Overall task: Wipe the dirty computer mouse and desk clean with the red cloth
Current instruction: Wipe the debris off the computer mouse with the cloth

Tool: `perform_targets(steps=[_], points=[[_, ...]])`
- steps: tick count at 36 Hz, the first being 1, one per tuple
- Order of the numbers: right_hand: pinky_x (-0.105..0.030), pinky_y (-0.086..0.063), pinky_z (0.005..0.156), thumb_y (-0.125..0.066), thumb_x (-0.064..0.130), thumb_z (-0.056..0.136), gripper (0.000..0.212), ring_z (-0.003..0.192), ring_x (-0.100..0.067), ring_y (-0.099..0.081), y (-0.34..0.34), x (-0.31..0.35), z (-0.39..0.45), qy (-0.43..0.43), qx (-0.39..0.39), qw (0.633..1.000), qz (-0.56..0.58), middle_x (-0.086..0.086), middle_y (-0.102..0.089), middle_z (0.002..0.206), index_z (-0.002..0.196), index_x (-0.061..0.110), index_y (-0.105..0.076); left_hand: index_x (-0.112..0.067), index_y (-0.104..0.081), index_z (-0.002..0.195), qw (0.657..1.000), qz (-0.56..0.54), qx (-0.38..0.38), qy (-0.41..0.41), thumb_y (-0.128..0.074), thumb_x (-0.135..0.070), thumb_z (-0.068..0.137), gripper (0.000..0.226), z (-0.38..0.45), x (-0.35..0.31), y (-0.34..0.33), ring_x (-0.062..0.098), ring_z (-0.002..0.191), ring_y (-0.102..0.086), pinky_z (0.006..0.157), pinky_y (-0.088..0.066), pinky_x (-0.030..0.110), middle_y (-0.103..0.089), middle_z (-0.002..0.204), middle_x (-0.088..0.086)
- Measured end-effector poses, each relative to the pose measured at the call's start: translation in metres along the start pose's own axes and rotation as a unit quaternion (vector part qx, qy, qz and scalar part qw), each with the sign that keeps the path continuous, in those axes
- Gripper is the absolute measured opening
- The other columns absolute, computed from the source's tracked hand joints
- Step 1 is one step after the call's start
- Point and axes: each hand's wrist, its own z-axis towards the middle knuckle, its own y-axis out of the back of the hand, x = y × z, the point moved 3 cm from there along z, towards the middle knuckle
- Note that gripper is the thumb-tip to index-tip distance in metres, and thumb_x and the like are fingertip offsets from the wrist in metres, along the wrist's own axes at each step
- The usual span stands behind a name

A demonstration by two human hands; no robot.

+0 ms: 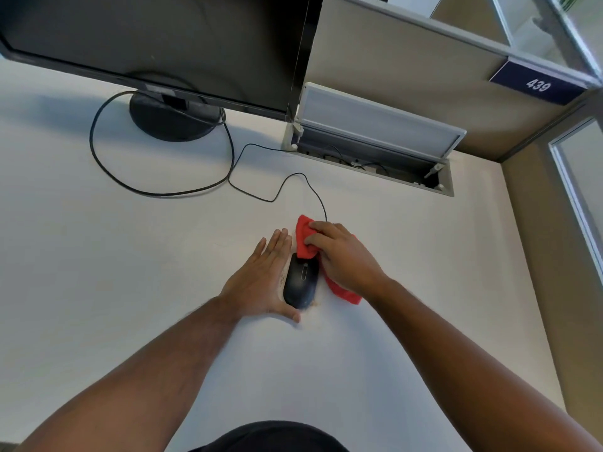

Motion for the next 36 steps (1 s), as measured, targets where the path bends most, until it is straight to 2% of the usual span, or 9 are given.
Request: perform_targets(steps=[3,7,10,16,21,24,27,30,36], points=[[-0.045,-0.046,0.106,-0.057,0.012,0.095,0.036,0.136,-0.029,-0.044,-0.004,0.012,-0.018,-0.013,-0.033,0.999,0.006,-0.003,-0.048,0.152,0.128,0.022,-0.066,-0.009,0.012,0.165,1.000,0.006,0.002,-0.008,-0.067,-0.097,0.053,0.163,0.000,-0.001,0.000,0.019,0.158,0.025,0.130,0.008,0.042,0.016,0.174,0.008],[-0.044,-0.047,0.105,-0.066,0.014,0.090,0.037,0.131,-0.031,-0.047,-0.021,0.032,-0.047,0.030,-0.073,0.997,-0.010,-0.009,-0.053,0.146,0.127,0.016,-0.068,-0.013,0.013,0.165,1.000,0.011,0.003,-0.017,-0.065,-0.097,0.056,0.159,0.000,0.000,0.000,0.019,0.158,0.024,0.130,0.006,0.044,0.017,0.174,0.008],[-0.043,-0.047,0.104,-0.063,0.016,0.091,0.037,0.133,-0.030,-0.047,-0.031,0.043,-0.068,0.063,-0.088,0.994,-0.024,-0.009,-0.053,0.145,0.128,0.015,-0.067,-0.010,0.002,0.166,1.000,0.018,0.003,-0.020,-0.063,-0.098,0.057,0.154,0.000,0.000,-0.002,0.022,0.160,0.020,0.130,0.004,0.047,0.013,0.174,0.011],[-0.043,-0.047,0.104,-0.076,0.016,0.085,0.057,0.138,-0.028,-0.041,-0.050,0.050,-0.099,0.131,-0.058,0.982,-0.124,-0.005,-0.051,0.148,0.139,0.020,-0.060,-0.006,-0.012,0.165,0.998,0.042,-0.021,-0.029,-0.063,-0.100,0.057,0.152,0.002,0.004,-0.008,0.027,0.162,0.008,0.130,-0.004,0.053,-0.001,0.175,0.015],[-0.041,-0.049,0.102,-0.078,0.014,0.081,0.058,0.135,-0.026,-0.042,-0.048,0.044,-0.113,0.165,-0.060,0.972,-0.157,-0.004,-0.054,0.145,0.137,0.019,-0.061,-0.011,-0.011,0.166,0.999,0.036,-0.013,-0.028,-0.066,-0.099,0.053,0.153,0.003,0.004,-0.008,0.021,0.161,0.014,0.130,0.000,0.050,0.003,0.175,0.010],[-0.040,-0.053,0.096,-0.079,0.013,0.079,0.048,0.130,-0.025,-0.047,-0.043,0.035,-0.121,0.151,-0.076,0.973,-0.157,-0.004,-0.060,0.138,0.126,0.017,-0.070,-0.015,-0.009,0.166,1.000,0.004,-0.006,-0.019,-0.067,-0.099,0.050,0.155,0.002,0.004,-0.006,0.014,0.158,0.022,0.130,0.006,0.046,0.009,0.175,0.003],[-0.045,-0.056,0.087,-0.076,0.013,0.082,0.033,0.122,-0.029,-0.055,-0.036,0.018,-0.121,0.082,-0.117,0.983,-0.110,-0.006,-0.064,0.131,0.115,0.014,-0.074,-0.015,-0.006,0.167,1.000,-0.002,0.000,-0.018,-0.070,-0.095,0.049,0.156,0.001,0.005,-0.005,0.011,0.157,0.026,0.130,0.008,0.044,0.012,0.175,0.001],[-0.044,-0.052,0.093,-0.067,0.013,0.090,0.025,0.119,-0.033,-0.057,-0.024,0.008,-0.114,0.040,-0.167,0.983,-0.061,-0.010,-0.065,0.130,0.114,0.011,-0.074,-0.013,-0.004,0.167,1.000,0.000,0.001,-0.021,-0.070,-0.094,0.051,0.156,0.001,0.005,-0.006,0.011,0.157,0.025,0.130,0.009,0.043,0.012,0.175,0.001],[-0.042,-0.049,0.102,-0.061,0.011,0.098,0.025,0.130,-0.031,-0.053,-0.030,0.016,-0.081,0.171,-0.091,0.980,-0.032,-0.009,-0.059,0.141,0.122,0.011,-0.068,-0.016,-0.009,0.166,0.999,0.005,-0.011,-0.034,-0.062,-0.100,0.057,0.147,0.002,0.007,-0.008,0.014,0.159,0.021,0.130,0.007,0.046,0.006,0.176,0.003]])
